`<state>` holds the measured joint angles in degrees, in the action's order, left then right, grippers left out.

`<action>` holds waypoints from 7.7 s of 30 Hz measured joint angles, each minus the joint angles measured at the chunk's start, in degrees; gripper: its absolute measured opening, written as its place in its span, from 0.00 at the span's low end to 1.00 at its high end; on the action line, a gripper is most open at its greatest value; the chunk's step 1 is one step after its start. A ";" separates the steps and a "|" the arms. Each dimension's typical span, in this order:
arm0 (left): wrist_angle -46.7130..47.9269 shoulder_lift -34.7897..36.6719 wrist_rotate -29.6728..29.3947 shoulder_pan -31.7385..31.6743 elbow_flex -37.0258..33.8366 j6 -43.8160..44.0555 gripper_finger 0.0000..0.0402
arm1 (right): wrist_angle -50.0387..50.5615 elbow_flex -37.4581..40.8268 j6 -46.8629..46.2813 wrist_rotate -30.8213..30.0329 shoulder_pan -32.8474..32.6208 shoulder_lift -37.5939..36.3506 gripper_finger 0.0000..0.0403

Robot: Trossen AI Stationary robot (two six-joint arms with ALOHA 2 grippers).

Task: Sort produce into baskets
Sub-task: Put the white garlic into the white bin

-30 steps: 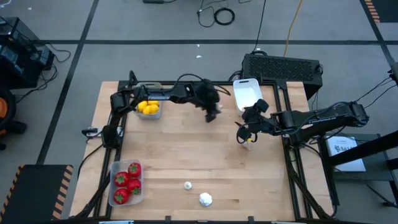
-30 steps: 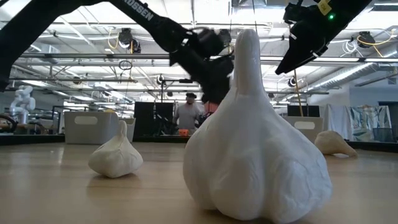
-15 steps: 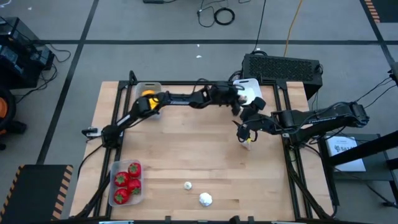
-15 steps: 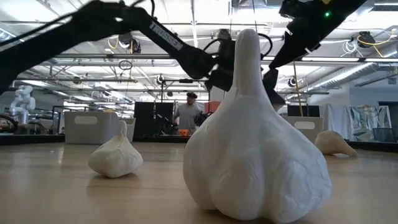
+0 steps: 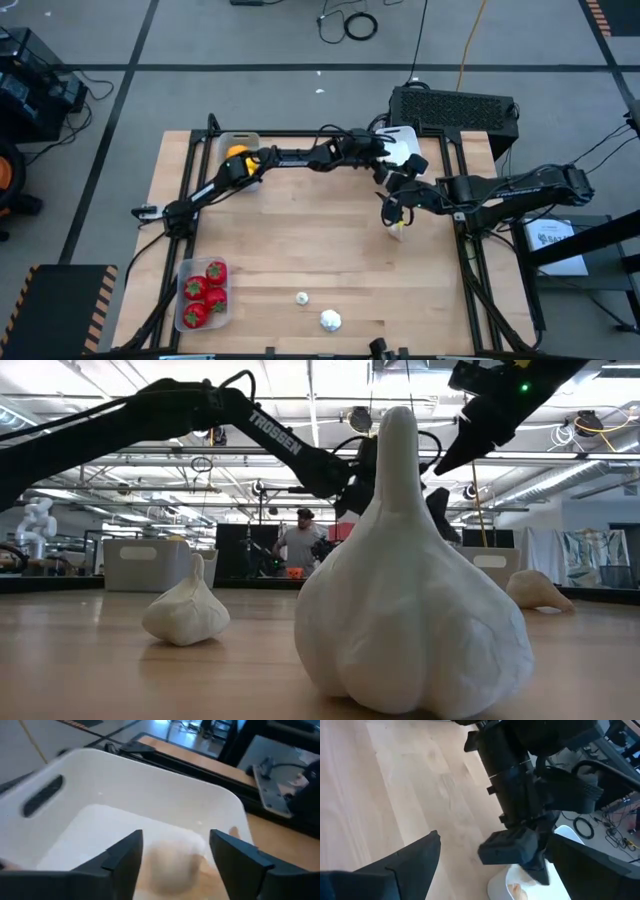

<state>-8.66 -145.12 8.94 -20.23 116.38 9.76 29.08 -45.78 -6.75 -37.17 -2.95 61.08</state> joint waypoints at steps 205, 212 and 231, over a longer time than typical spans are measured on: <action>-5.59 3.39 -10.40 3.36 3.58 -3.89 0.20 | 29.37 0.04 -37.09 -4.87 -20.66 0.00 0.89; -5.27 3.39 -10.59 3.36 3.58 -2.56 0.38 | 29.38 0.03 -37.10 -4.85 -20.65 0.00 0.89; 55.42 12.31 -6.38 4.15 12.35 -4.78 0.41 | 26.12 0.02 -36.98 -4.50 -20.66 0.02 0.89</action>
<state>46.76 -132.81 2.56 -16.08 128.73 4.98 55.20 -45.76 -43.73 -41.67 -23.62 61.10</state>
